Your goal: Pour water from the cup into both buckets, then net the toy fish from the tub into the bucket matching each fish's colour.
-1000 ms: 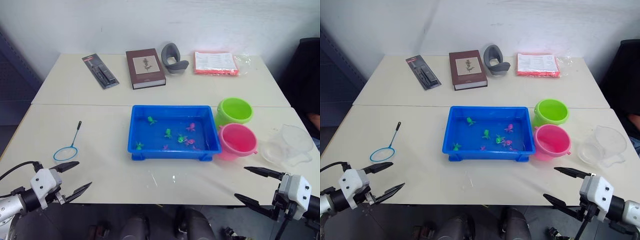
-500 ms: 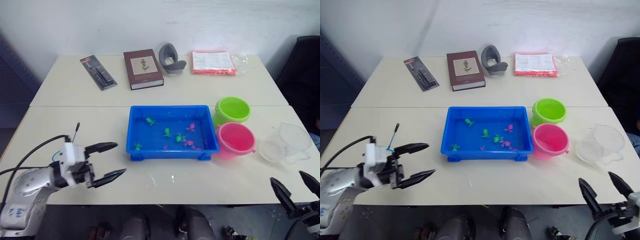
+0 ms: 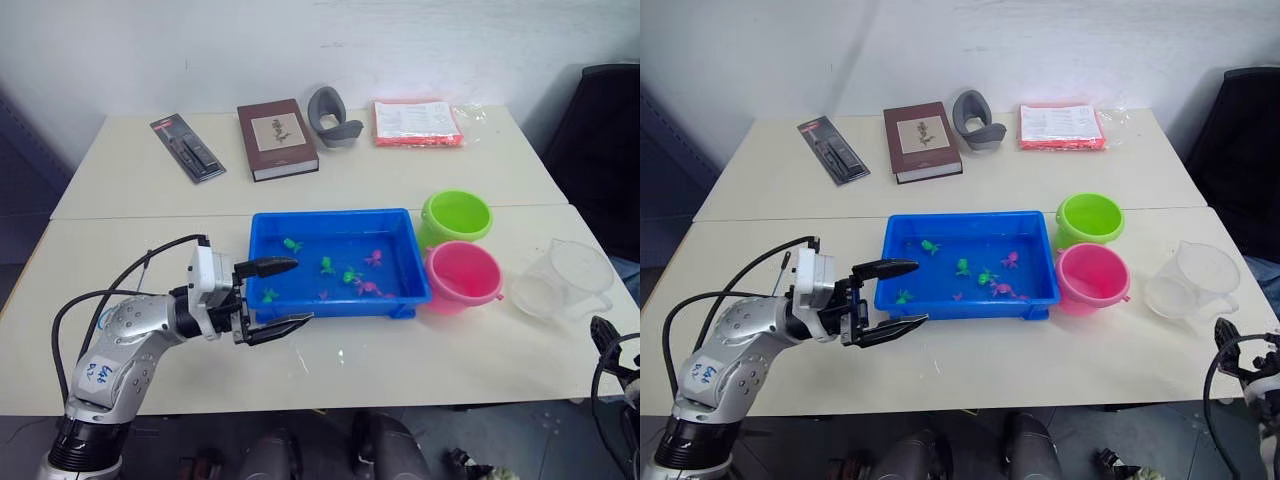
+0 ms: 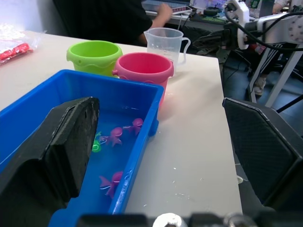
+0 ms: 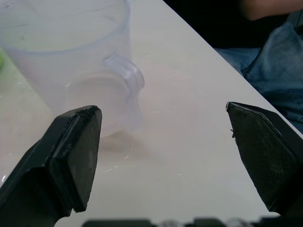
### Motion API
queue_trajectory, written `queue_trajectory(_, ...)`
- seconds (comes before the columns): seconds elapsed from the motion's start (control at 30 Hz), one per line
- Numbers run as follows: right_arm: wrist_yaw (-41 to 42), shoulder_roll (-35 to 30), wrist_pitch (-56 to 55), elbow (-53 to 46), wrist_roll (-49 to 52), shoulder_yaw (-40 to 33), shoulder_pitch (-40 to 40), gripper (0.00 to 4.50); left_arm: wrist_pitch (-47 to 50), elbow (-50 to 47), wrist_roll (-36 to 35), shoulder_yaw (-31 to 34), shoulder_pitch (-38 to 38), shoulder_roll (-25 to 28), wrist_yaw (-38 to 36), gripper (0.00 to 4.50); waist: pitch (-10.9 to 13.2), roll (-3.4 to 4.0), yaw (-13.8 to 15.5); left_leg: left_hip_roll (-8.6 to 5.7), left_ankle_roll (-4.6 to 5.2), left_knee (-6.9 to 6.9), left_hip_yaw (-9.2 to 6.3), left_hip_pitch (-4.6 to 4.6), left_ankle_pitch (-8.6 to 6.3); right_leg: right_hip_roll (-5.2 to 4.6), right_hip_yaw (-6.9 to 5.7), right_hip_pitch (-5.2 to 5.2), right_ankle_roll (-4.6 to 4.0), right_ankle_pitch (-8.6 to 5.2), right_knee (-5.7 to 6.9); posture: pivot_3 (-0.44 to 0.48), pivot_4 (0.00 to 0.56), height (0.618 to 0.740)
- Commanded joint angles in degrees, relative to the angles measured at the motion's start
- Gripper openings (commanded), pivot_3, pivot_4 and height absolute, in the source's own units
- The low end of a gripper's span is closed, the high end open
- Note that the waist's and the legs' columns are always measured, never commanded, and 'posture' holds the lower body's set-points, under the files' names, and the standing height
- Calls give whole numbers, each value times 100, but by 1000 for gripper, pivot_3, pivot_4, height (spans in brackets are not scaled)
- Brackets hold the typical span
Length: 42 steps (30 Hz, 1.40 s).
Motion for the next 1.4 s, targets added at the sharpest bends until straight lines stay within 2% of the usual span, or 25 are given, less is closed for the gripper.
queue_trajectory(0.03, 89, -261, 3, 395, -148, 3, -219, 4500, -29, -274, -6, 54, -36, -5, 54, 4482, 0, 0, 11, -1, 1, 0, 6, 0, 1, 2, 8, -4, 1, 1, 2, 0, 150, 740)
queue_trajectory(0.53, 220, -318, -267, 1197, -359, 40, -842, 4500, -126, -231, 96, 166, -34, 36, 145, 4482, 0, 0, 6, 1, -4, -1, 43, -6, 9, 9, 43, -60, 5, 3, 23, 0, 150, 740)
queue_trajectory(0.9, -292, -525, -237, 1876, -625, 56, -1493, 4500, -180, -43, 167, 79, -294, -25, 86, 4482, 0, 0, -7, 1, -4, -7, 58, -7, 9, 9, 55, -62, 6, 3, 24, 0, 150, 740)
queue_trajectory(1.27, 156, -945, -631, 3024, -771, 143, -2118, 4500, -301, 114, 294, 51, -435, -134, 76, 4482, 0, 0, -10, 0, -1, -11, 67, -6, 12, 16, 61, -65, 9, 5, 22, 0, 150, 740)
queue_trajectory(1.37, 421, -962, -771, 3085, -752, 166, -2140, 3622, -339, 145, 328, 62, -448, -158, 75, 4500, 0, 0, -8, 1, -3, -16, 70, -5, 13, 17, 64, -65, 9, 5, 22, 0, 150, 740)
queue_trajectory(1.4, 565, -941, -825, 3029, -702, 159, -2123, 3133, -349, 154, 336, 65, -450, -162, 73, 4500, 0, 0, -8, 1, -3, -17, 71, -5, 13, 18, 65, -65, 9, 5, 22, 0, 150, 740)
